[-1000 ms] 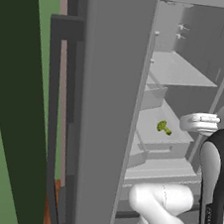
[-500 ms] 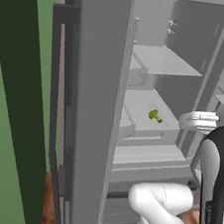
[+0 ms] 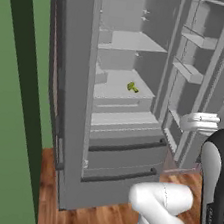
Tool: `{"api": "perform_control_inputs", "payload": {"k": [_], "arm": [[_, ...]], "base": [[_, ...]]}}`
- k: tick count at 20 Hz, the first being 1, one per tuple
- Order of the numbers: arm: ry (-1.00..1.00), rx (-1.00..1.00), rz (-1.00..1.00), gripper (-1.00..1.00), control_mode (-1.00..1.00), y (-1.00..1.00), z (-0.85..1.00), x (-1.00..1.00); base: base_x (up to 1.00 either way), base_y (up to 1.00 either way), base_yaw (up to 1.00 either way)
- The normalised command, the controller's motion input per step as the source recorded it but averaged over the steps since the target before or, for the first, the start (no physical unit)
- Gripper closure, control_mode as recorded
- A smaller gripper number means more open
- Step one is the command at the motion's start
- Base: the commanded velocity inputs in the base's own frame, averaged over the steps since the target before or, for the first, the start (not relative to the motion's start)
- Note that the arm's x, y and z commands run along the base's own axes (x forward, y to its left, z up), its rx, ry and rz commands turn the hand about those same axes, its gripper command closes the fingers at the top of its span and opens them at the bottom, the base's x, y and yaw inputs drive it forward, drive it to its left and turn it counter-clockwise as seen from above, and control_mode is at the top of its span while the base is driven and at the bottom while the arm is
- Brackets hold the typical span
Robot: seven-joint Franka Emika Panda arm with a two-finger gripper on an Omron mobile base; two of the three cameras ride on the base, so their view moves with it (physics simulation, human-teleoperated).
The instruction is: Retrieve the bottle and the shaker from the cabinet and place them next to the mixing bowl on the counter. Then add garlic from the fridge to the mixing bowl.
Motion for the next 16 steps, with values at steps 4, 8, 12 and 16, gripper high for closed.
{"api": "perform_control_inputs", "payload": {"k": [4, 8, 12, 16], "arm": [[0.0, 0.0, 0.0, 1.0, 1.0, 0.0, 0.0, 0.0], [0.0, 0.0, 0.0, 1.0, 1.0, 0.0, 0.0, 0.0], [0.0, 0.0, 0.0, 1.0, 1.0, 0.0, 0.0, 0.0], [0.0, 0.0, 0.0, 1.0, 1.0, 0.0, 0.0, 0.0]], "base": [[-1.0, 0.0, -0.19], [-0.81, -0.24, -0.29], [-0.28, -0.89, -0.35], [0.05, -0.99, -0.42]]}}
